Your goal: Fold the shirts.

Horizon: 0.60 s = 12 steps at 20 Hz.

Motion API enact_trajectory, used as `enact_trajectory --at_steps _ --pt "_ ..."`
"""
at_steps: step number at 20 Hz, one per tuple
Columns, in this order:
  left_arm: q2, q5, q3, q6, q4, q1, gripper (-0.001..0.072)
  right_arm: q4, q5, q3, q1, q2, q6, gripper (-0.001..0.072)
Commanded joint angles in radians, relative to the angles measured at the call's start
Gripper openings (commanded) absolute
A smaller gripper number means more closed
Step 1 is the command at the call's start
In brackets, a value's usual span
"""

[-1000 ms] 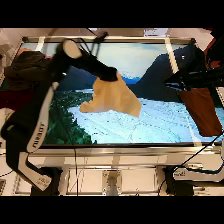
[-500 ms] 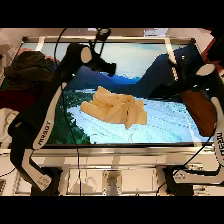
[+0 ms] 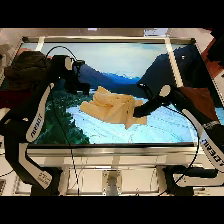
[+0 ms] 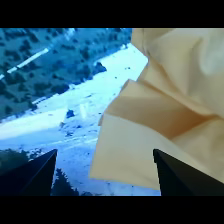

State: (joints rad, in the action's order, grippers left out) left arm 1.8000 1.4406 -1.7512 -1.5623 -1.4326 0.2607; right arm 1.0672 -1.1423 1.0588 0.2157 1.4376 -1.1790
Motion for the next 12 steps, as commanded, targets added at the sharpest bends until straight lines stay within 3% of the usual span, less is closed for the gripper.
enact_trajectory --at_steps 1,6,11,12 --pt "0.029 -0.040 0.049 0.048 0.063 -0.016 0.0703 -0.047 0.076 -0.037 0.027 0.003 -0.003 0.0354" --pt "0.063 -0.055 0.050 0.080 0.046 -0.018 0.0702 -0.146 0.080 -0.037 0.033 0.037 -0.002 0.0353" --pt "0.104 0.023 0.050 0.176 0.141 -0.018 0.0679 -0.183 0.095 -0.037 0.035 0.076 -0.002 0.0352" --pt "0.113 0.040 0.050 0.180 0.155 -0.018 0.0508 -0.199 0.110 -0.037 0.035 0.080 -0.002 0.0350"
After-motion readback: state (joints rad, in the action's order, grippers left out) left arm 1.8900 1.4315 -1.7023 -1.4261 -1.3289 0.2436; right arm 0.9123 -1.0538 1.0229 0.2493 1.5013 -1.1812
